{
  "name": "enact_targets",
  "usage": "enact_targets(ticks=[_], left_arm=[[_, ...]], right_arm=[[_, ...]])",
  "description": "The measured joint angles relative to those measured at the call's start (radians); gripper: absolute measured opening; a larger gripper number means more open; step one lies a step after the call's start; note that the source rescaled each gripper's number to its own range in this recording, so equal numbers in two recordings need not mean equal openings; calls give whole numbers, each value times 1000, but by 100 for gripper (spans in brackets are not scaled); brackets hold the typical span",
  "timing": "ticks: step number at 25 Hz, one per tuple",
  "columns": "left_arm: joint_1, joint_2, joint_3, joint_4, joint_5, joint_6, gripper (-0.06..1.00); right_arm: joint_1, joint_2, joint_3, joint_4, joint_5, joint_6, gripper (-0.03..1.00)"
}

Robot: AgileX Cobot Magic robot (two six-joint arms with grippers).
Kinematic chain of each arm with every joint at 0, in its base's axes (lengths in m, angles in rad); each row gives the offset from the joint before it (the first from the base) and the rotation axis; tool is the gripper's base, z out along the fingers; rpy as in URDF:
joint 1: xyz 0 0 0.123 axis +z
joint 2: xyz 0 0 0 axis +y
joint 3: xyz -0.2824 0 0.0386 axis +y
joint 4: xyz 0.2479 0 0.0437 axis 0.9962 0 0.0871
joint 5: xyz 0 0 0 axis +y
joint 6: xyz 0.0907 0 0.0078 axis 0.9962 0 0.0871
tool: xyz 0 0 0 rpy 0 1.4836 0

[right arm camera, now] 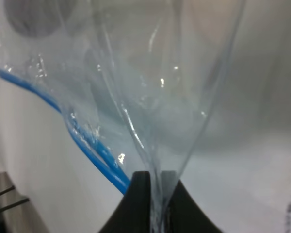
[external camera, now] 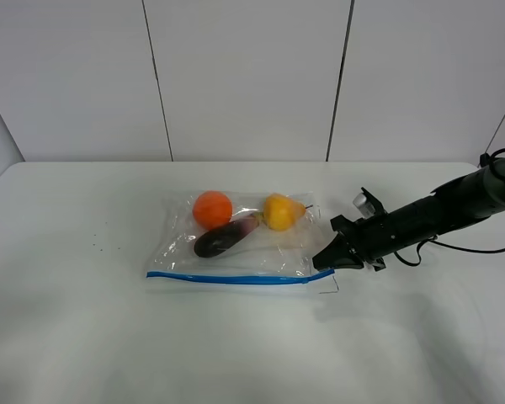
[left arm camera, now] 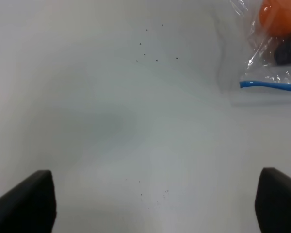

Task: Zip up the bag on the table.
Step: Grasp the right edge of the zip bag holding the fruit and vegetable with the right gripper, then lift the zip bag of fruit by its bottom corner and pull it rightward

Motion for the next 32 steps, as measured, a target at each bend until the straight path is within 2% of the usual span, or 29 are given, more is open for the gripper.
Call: enact_targets(ticks=[5, 12, 23, 32], left_arm=[[0, 0, 0, 0, 0, 0, 100], [0, 0, 0, 0, 0, 0, 100], [0, 0, 0, 0, 0, 0, 100], [0, 0, 0, 0, 0, 0, 100]], right_arm=[[0, 0, 0, 24, 74, -1, 0], [0, 0, 0, 142, 197, 11, 0], [0, -6, 0, 251, 207, 111, 0], [0, -63, 0, 291, 207, 155, 0]])
